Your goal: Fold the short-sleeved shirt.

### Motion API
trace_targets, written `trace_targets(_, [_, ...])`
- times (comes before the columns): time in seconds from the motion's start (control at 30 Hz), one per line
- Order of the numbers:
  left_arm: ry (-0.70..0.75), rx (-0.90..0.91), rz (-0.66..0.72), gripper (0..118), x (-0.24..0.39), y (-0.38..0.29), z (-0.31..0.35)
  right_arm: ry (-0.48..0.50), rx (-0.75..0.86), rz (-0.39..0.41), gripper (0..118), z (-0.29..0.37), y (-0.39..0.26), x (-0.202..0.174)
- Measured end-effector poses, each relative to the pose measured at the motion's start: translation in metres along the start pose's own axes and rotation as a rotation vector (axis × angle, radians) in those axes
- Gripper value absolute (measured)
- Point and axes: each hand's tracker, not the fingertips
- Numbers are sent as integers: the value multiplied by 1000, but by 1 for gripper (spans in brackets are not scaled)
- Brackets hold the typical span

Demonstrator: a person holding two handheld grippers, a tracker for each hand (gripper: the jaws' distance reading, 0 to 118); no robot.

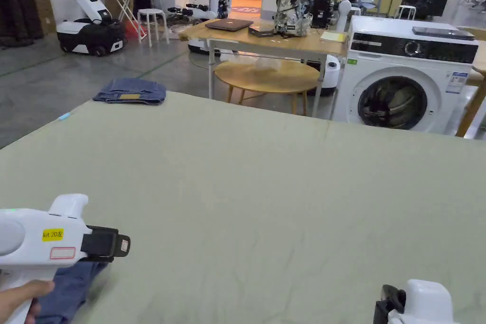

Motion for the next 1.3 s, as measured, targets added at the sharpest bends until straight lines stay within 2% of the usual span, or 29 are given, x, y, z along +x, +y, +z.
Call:
trace_targets(0.07, [-5,53,-38,36,42,-5,-11,-15,12,-2,0,3,3,8])
trace_targets(0.23, [53,226,-159,18,131,-20,-42,-49,56,-16,0,11,11,28])
trace_targets(0.37, [57,363,-174,0,184,-37,-52,-76,94,-36,0,14,15,40])
trace_targets(0.6, [125,552,-298,0,236,-61,-54,-120,188,-60,0,21,15,54])
trace_targets(0.67, [103,599,-294,0,239,-61,-52,-124,210,-71,0,23,16,57])
trace_targets(0.97, [173,693,-264,0,237,-60,-36,-150,305,-59,0,26,18,49])
trace_targets(1.3, [174,703,-239,0,238,-55,-26,-150,340,-62,0,33,21,41])
